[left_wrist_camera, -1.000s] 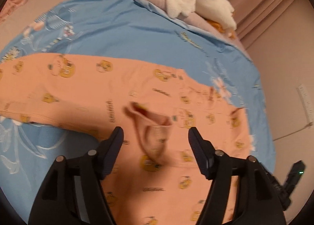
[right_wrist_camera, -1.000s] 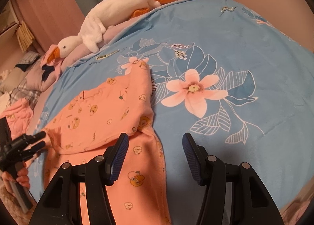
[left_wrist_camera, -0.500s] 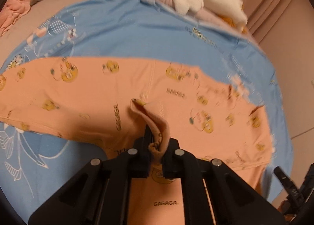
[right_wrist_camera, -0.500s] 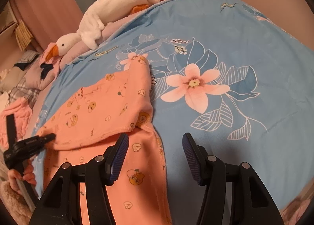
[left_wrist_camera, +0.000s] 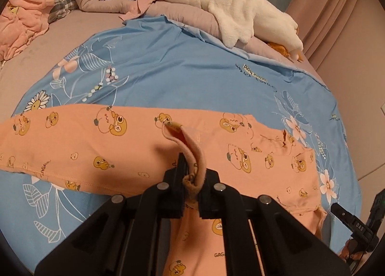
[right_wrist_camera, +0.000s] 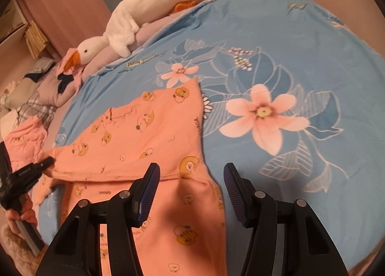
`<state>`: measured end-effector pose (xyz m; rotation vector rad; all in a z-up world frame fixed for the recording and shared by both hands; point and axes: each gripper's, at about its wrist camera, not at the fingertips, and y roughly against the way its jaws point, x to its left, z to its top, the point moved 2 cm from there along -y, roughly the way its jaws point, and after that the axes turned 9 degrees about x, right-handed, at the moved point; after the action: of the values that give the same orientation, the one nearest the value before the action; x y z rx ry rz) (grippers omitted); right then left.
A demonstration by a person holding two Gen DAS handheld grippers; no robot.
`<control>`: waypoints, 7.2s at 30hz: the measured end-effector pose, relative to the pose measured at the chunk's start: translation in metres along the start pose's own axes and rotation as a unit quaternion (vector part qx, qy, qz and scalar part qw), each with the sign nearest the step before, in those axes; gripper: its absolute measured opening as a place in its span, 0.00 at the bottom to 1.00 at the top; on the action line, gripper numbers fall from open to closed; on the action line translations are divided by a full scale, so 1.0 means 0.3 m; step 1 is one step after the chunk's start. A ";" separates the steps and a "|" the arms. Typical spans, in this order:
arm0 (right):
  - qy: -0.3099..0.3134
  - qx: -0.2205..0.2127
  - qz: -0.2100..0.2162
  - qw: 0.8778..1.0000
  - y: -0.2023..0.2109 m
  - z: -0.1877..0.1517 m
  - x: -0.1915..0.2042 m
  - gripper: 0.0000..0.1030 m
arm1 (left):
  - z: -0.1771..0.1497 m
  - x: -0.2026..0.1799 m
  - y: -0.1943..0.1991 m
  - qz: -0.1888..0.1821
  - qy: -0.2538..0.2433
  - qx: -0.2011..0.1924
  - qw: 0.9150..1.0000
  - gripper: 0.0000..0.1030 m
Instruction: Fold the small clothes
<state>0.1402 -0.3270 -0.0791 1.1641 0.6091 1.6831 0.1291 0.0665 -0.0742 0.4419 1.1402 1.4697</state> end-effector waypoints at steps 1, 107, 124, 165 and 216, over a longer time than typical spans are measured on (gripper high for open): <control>-0.001 0.004 0.006 1.000 -0.009 0.002 0.004 0.55 | -0.003 0.002 -0.008 -0.001 -0.002 0.005 1.000 0.07; 0.120 -0.136 -0.067 0.981 0.221 0.092 0.289 0.84 | -0.061 0.253 0.306 0.019 0.107 -0.072 0.991 0.85; 0.175 -0.119 -0.011 0.977 0.186 0.087 0.520 0.84 | -0.112 0.685 0.298 0.089 0.284 -0.071 0.952 0.77; 0.144 -0.073 -0.002 0.987 0.114 0.092 0.551 0.84 | 0.053 0.603 0.376 0.024 0.265 -0.179 0.947 0.05; 0.139 0.082 0.091 0.983 -0.168 0.068 0.545 0.84 | -0.084 0.104 0.147 -0.024 0.024 -0.007 0.999 0.50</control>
<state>0.1672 -0.1608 -0.0427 1.1352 0.8495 2.0019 0.0769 0.0912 -0.0593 0.3694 1.1705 1.4517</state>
